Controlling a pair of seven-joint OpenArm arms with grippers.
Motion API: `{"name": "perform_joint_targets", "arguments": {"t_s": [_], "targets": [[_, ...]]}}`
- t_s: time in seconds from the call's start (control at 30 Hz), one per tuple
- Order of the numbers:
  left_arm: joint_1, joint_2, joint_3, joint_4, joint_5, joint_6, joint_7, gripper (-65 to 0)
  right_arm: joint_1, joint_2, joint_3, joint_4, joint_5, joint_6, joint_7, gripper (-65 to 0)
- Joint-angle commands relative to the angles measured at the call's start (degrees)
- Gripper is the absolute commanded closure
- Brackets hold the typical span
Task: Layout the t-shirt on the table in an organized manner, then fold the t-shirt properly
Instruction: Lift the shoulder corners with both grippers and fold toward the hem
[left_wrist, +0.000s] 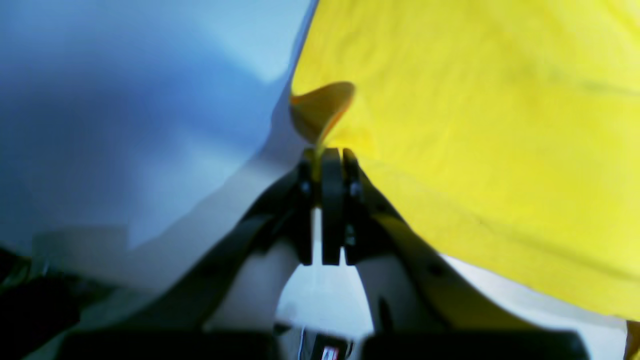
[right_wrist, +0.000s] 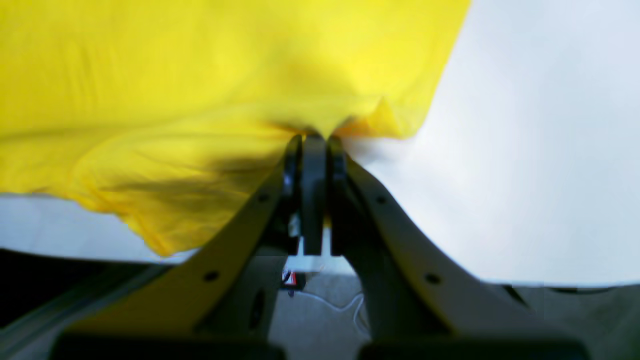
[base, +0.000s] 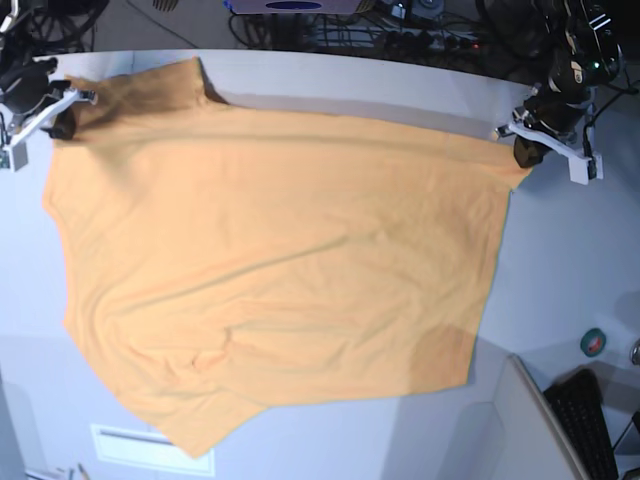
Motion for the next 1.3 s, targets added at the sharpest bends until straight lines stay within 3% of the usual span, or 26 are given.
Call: {"name": "perform_joint_targets", "arguments": {"t_s": [0.0, 0.17, 0.23, 0.43, 0.6, 0.77, 0.97, 1.27], "targets": [[-0.7, -0.8, -0.3, 0.4, -0.4, 0.0, 0.3, 0.0, 1.3, 1.4, 0.1, 0.8, 0.4, 0.1, 0.1, 0.0], [-7.8, -0.9, -0.5, -1.6, -0.3, 0.0, 8.5, 0.0, 8.4, 3.8, 0.1, -2.5, 0.3, 0.0, -2.9, 0.0], [-9.6, -1.0, -0.5, -2.4, 0.1, 0.0, 8.5, 0.0, 11.0, 4.7, -0.8, -4.7, 0.3, -0.1, -3.0, 0.0], [-15.7, 0.3, -0.3, -3.5, 9.7, 0.0, 8.6, 0.0, 18.6, 8.4, -3.1, -13.9, 0.3, -0.2, -2.9, 0.0], [-20.3, 0.4, -0.3, -6.9, 12.1, 0.0, 8.6, 0.0, 23.9, 10.8, -3.2, -20.8, 0.3, -0.2, -2.7, 0.0], [-23.9, 0.3, -0.3, -11.3, 12.1, 0.0, 8.6, 0.0, 28.1, 11.6, -3.2, -24.8, -0.2, -0.2, -2.7, 0.0], [-26.8, 0.3, -0.3, -14.1, 12.1, 0.0, 8.6, 0.0, 33.5, 11.6, -3.2, -29.1, -7.0, -0.2, -2.6, 0.0], [-32.1, 0.3, -0.3, -20.4, 12.1, 0.0, 8.3, 0.0, 38.7, 12.2, -3.3, -36.6, -7.7, -0.2, 0.8, 0.0]]}}
